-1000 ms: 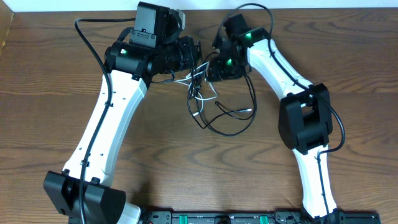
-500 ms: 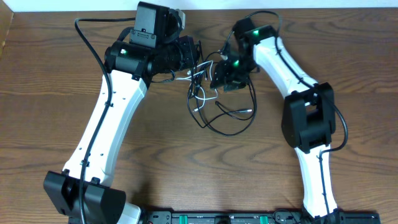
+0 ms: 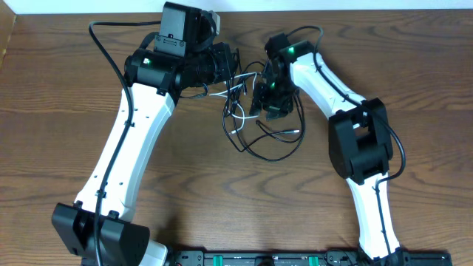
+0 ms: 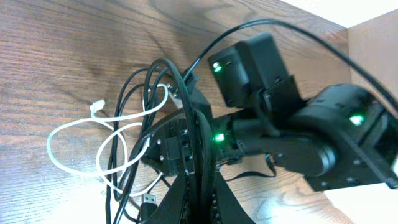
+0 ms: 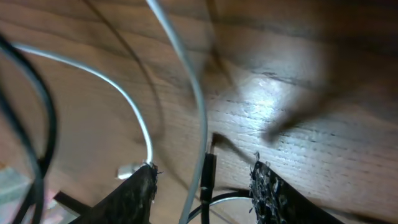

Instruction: Untangle cables

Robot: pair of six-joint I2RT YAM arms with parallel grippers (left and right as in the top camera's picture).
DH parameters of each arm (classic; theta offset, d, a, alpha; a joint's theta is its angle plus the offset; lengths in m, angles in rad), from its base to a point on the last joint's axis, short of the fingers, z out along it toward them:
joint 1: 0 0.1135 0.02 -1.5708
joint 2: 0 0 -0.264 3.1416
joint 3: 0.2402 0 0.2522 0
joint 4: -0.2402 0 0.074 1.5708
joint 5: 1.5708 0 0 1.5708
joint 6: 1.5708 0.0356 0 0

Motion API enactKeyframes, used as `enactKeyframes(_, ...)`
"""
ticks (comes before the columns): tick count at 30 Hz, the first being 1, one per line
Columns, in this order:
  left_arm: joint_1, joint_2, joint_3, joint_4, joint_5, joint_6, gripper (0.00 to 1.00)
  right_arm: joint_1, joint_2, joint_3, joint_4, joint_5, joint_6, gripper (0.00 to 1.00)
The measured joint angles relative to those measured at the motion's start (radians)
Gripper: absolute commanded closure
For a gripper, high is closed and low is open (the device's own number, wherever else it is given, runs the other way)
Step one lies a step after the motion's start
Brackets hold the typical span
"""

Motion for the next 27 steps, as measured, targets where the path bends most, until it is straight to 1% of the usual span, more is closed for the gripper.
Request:
enactKeyframes(2, 0.0, 0.0, 0.0, 0.0, 0.0, 0.0, 0.93, 0.005, 0.0, -0.023, 0.024, 0.002, 0.017, 0.57)
enactKeyframes(4, 0.0, 0.0, 0.0, 0.0, 0.0, 0.0, 0.93, 0.01, 0.0, -0.037, 0.044, 0.005, 0.033, 0.65)
enactKeyframes(5, 0.0, 0.0, 0.0, 0.0, 0.0, 0.0, 0.93, 0.011, 0.0, -0.04, 0.054, 0.007, 0.039, 0.72)
enactKeyframes(7, 0.0, 0.0, 0.0, 0.0, 0.0, 0.0, 0.93, 0.011, 0.0, -0.041, 0.069, 0.011, 0.043, 0.92)
enactKeyframes(8, 0.0, 0.0, 0.0, 0.0, -0.003, 0.0, 0.93, 0.011, 0.0, -0.041, 0.075, 0.013, 0.049, 0.99)
enactKeyframes(12, 0.0, 0.0, 0.0, 0.0, -0.02, 0.0, 0.93, 0.008, 0.0, -0.041, 0.08, 0.036, 0.055, 0.99)
enactKeyframes(19, 0.0, 0.0, 0.0, -0.006, -0.078, 0.001, 0.92, -0.03, -0.027, -0.047, 0.042, 0.127, 0.005, 0.99)
enactKeyframes(23, 0.0, 0.0, 0.0, -0.021, -0.148, 0.0, 0.92, -0.069, -0.149, -0.056, 0.03, 0.19, -0.064, 0.99)
enactKeyframes(27, 0.0, 0.0, -0.015, -0.028, -0.23, 0.001, 0.93, -0.109, -0.383, -0.056, 0.024, 0.249, -0.138, 0.99)
